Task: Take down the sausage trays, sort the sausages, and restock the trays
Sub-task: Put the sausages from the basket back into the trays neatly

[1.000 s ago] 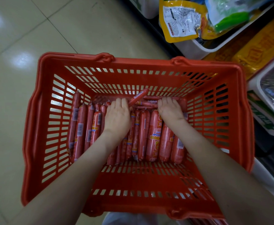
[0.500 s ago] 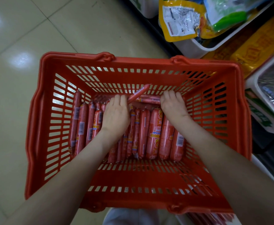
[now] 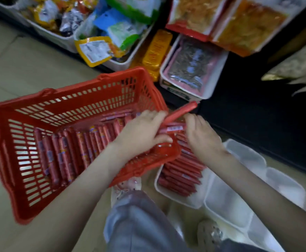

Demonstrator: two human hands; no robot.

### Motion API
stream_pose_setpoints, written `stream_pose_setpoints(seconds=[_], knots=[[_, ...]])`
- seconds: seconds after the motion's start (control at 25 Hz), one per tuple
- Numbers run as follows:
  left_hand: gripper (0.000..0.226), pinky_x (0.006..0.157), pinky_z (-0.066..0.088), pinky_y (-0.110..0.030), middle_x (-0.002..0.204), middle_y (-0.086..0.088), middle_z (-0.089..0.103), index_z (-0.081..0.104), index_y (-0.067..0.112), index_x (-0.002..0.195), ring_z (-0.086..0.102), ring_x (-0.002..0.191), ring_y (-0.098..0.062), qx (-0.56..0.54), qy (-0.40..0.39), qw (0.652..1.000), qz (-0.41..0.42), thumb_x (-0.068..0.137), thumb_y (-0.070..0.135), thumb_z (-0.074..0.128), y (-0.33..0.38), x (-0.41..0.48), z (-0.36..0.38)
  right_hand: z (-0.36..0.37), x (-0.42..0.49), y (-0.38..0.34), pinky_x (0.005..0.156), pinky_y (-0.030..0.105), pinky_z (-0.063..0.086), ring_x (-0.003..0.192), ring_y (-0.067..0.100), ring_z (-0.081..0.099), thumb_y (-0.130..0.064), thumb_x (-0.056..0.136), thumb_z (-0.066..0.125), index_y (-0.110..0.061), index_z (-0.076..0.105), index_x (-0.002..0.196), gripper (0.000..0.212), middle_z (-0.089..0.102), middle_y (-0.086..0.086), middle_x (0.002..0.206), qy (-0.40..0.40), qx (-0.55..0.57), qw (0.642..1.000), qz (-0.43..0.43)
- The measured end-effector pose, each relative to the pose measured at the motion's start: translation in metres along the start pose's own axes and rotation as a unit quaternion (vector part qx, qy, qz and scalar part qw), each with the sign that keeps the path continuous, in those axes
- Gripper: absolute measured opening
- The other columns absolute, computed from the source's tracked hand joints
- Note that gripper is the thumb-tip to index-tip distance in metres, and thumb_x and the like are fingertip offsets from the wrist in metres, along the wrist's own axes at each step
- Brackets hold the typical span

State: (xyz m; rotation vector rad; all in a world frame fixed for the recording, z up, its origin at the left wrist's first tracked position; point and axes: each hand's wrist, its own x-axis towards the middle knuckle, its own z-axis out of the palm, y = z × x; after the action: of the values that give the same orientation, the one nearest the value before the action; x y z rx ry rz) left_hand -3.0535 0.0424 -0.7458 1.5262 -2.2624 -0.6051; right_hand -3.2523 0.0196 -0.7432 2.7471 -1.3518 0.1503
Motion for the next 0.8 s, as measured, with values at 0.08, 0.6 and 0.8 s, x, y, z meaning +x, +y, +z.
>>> stream_pose_setpoints(seconds=[0.08,0.6,0.8], knots=[[0.049,0.058,0.054,-0.039,0.088,-0.017,0.062,0.057,0.003,0.105,0.061,0.077,-0.035,0.071,-0.041,0.995,0.061,0.072,0.036,0.074,0.049,0.012,0.019,-0.015,-0.051,0.019,0.063,0.038,0.049,0.075,0.036,0.059,0.0,0.079,0.043,-0.006,0.045,0.102,0.024,0.057,0.017,0.084,0.015,0.072,0.992,0.103],[0.049,0.08,0.054,-0.038,0.113,-0.009,0.058,0.051,0.016,0.133,0.059,0.101,-0.03,0.126,-0.282,0.942,0.127,0.085,0.018,0.061,0.052,-0.015,0.204,0.12,-0.186,0.034,0.097,0.045,0.046,0.112,0.029,0.061,-0.016,0.074,0.061,-0.01,0.062,0.121,0.047,0.065,0.012,0.116,-0.125,0.016,0.979,0.161],[0.08,0.115,0.018,-0.044,0.154,-0.009,0.027,0.029,0.016,0.148,0.027,0.142,-0.026,0.155,-0.332,0.928,0.064,0.08,0.037,0.066,0.035,-0.034,0.24,0.17,-0.213,0.006,0.099,0.046,0.042,0.121,0.03,0.056,-0.031,0.061,0.084,-0.011,0.052,0.135,0.083,0.052,0.014,0.138,-0.236,0.062,0.951,0.189]])
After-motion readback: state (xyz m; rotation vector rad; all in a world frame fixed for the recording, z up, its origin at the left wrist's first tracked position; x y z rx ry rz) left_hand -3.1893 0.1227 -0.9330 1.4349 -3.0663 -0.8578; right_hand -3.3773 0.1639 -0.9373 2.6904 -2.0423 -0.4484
